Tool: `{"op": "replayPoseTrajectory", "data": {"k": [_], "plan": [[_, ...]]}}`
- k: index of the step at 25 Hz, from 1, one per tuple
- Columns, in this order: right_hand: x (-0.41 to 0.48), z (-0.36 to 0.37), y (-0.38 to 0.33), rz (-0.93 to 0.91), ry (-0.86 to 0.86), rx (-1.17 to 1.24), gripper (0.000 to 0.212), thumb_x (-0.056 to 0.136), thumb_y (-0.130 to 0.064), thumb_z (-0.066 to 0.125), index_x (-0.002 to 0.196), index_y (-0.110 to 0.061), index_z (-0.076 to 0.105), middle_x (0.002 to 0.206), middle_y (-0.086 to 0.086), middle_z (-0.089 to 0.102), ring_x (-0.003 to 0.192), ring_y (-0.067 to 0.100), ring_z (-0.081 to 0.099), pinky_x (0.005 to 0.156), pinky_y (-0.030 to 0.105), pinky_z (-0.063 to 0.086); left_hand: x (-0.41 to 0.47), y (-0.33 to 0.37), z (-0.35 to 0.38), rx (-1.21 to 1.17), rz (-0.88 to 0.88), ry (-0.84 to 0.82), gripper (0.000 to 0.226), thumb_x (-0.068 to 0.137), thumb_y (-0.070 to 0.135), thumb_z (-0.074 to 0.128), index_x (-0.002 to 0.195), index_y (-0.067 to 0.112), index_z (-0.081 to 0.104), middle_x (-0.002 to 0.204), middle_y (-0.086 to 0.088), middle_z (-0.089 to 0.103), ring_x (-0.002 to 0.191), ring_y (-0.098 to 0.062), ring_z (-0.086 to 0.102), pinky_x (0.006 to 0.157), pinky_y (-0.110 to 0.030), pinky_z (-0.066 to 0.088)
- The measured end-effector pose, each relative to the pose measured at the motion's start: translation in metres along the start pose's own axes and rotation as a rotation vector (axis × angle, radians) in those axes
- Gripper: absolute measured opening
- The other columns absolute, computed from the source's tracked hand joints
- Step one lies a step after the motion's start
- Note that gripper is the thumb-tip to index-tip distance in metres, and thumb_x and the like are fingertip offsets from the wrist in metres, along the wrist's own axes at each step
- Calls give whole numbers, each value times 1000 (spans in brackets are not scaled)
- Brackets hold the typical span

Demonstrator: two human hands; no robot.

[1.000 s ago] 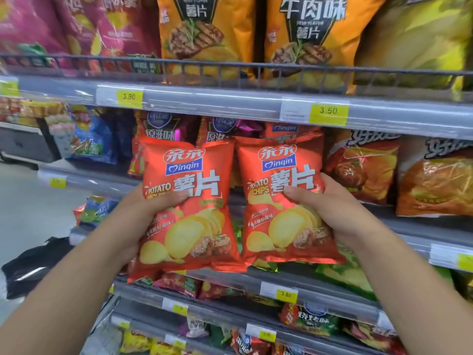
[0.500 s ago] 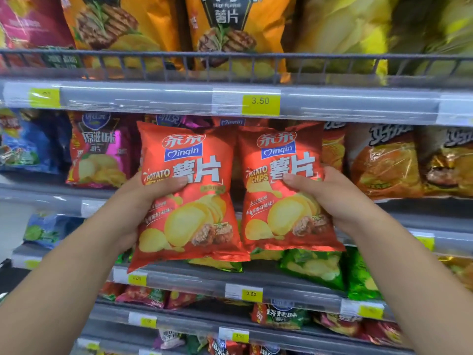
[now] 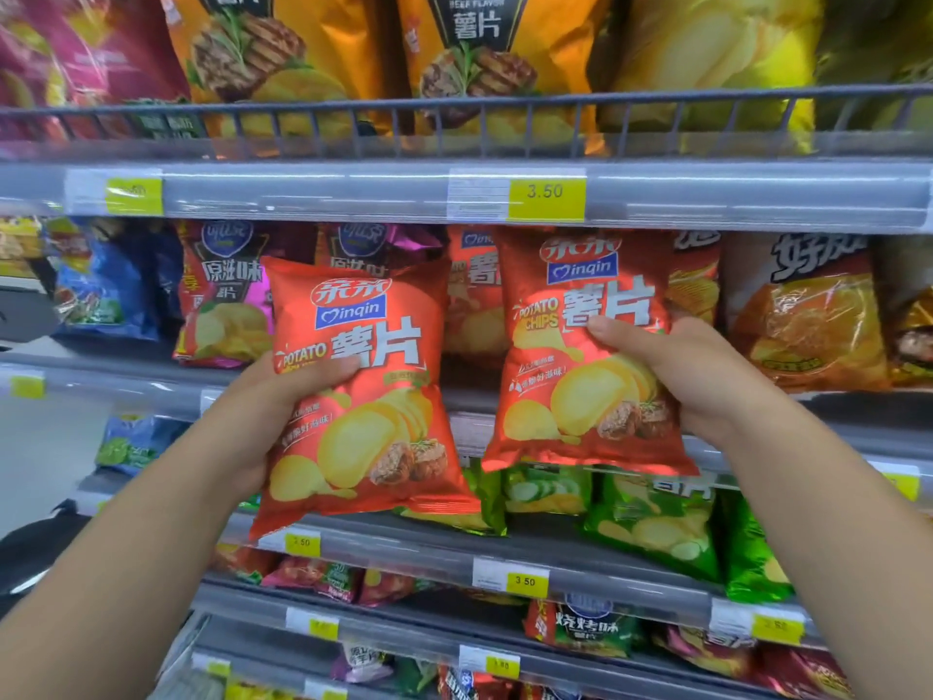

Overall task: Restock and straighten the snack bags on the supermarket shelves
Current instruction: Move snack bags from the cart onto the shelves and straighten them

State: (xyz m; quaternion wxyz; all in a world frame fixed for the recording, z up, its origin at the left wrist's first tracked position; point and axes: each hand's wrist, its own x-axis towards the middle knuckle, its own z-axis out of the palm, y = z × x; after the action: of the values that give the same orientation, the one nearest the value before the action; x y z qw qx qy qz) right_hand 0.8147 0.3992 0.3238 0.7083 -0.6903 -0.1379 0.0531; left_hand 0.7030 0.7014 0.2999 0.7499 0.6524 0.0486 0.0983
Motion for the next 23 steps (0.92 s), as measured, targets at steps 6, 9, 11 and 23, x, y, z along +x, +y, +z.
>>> {"op": "replayPoseTrajectory", "data": {"k": [6, 9, 11, 23], "plan": [[29, 44, -7, -71, 91, 18, 77, 47, -33, 88, 118, -24, 59, 103, 0, 74, 85, 18, 73, 72, 34, 58, 7, 5, -30, 3, -28, 6, 85, 33, 38, 96, 112, 22, 69, 107, -11, 74, 90, -33, 73, 68, -42, 61], [43, 62, -3, -107, 135, 29, 75, 59, -24, 90, 126, -23, 56, 108, -2, 73, 91, 17, 72, 79, 37, 58, 12, 9, -41, -4, -36, -6, 62, 56, 25, 86, 114, 21, 67, 105, -10, 75, 87, -30, 74, 66, -40, 61], [49, 68, 2, -126, 175, 32, 69, 64, -23, 88, 125, -23, 56, 108, -3, 73, 92, 17, 72, 84, 41, 57, 15, 10, -46, 5, -46, -24, 67, 52, 24, 90, 115, 21, 66, 104, -10, 75, 86, -30, 74, 65, -39, 61], [56, 71, 25, -199, 211, -120, 69, 74, -15, 81, 134, -19, 48, 106, -11, 70, 95, 6, 68, 86, 29, 55, 30, 2, -43, 39, -50, -66, 103, 21, 46, 97, 116, 21, 65, 103, -9, 75, 86, -31, 74, 62, -37, 59]]}}
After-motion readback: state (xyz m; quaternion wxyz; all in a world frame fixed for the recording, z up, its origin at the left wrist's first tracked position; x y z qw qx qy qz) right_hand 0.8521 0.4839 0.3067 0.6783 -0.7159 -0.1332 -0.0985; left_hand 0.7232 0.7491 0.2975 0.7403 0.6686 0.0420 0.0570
